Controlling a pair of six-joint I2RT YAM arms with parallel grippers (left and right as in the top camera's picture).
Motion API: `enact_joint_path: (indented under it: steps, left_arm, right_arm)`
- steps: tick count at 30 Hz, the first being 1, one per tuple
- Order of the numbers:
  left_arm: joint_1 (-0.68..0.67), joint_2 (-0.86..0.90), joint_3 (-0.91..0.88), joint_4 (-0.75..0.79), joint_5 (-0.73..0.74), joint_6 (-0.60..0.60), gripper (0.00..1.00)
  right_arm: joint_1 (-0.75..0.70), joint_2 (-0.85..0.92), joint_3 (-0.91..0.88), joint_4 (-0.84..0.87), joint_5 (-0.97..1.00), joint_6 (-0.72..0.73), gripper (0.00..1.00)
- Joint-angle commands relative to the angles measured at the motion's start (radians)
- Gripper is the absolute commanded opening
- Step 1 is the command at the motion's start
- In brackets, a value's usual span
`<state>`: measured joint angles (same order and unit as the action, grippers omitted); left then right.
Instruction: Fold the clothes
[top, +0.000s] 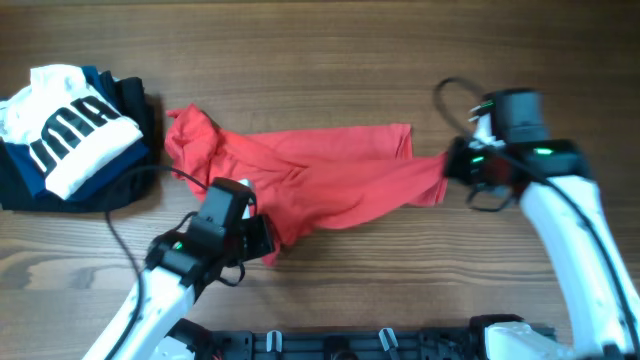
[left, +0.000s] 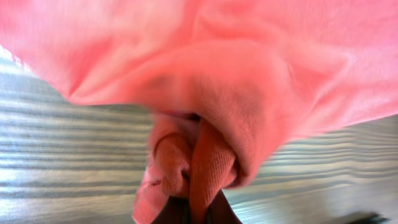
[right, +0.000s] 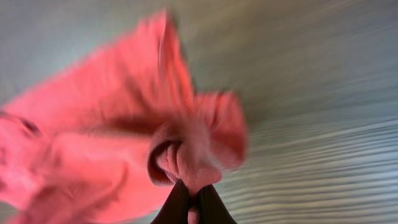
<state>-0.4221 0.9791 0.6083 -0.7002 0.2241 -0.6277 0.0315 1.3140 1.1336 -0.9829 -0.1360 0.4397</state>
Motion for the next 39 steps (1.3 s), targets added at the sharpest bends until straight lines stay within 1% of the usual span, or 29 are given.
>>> enact_joint_path:
  steps: [1,3,9,12,15,19,23,25,27,29,31,34,36,38,39]
  left_arm:
    - [0.040,-0.129,0.089,-0.028,-0.047,0.022,0.04]
    - [0.077,-0.192,0.124,-0.037,-0.065,0.022,0.04]
    - [0.188,-0.287,0.163,-0.034,-0.165,0.023,0.04]
    - [0.230,-0.281,0.163,-0.035,-0.185,0.089,0.04]
    - [0.241,-0.265,0.163,-0.037,-0.183,0.090,0.04]
    - [0.241,-0.235,0.163,-0.042,-0.156,0.089,0.04]
    - [0.241,-0.203,0.163,-0.079,-0.076,0.090,0.04]
    - [0.241,-0.190,0.163,-0.074,0.025,0.090,0.04]
    - [0.241,-0.191,0.168,-0.019,0.111,0.092,0.04]
    - [0.241,-0.201,0.193,0.053,0.146,0.101,0.04]
    - [0.241,-0.214,0.233,0.118,0.120,0.117,0.04]
    - [0.241,-0.224,0.310,0.169,-0.009,0.127,0.04]
    - [0.246,-0.224,0.381,0.184,-0.113,0.127,0.04]
    - [0.259,-0.224,0.452,0.195,-0.152,0.132,0.04]
    - [0.266,-0.223,0.483,0.203,-0.152,0.155,0.04]
  right_arm:
    - [-0.134,-0.045,0.066,-0.033,0.035,-0.067,0.04]
    - [-0.209,-0.058,0.078,-0.045,0.031,-0.094,0.04]
    - [-0.317,-0.061,0.078,-0.058,0.037,-0.150,0.04]
    - [-0.364,-0.061,0.078,-0.052,0.048,-0.148,0.04]
    - [-0.393,-0.061,0.078,-0.054,0.048,-0.153,0.04]
    - [-0.393,-0.061,0.078,-0.060,0.051,-0.152,0.04]
    - [-0.393,-0.059,0.077,-0.065,0.071,-0.152,0.04]
    - [-0.393,-0.056,0.077,-0.065,0.074,-0.152,0.04]
    - [-0.393,-0.054,0.077,-0.065,0.074,-0.152,0.04]
    - [-0.393,-0.053,0.077,-0.063,0.073,-0.153,0.04]
    - [-0.393,-0.054,0.078,-0.051,0.049,-0.156,0.04]
    - [-0.393,-0.055,0.099,-0.027,-0.038,-0.180,0.04]
    - [-0.393,-0.056,0.143,-0.031,-0.049,-0.176,0.04]
    - [-0.393,-0.056,0.228,-0.053,-0.047,-0.175,0.04]
    - [-0.393,-0.056,0.257,-0.060,-0.045,-0.175,0.04]
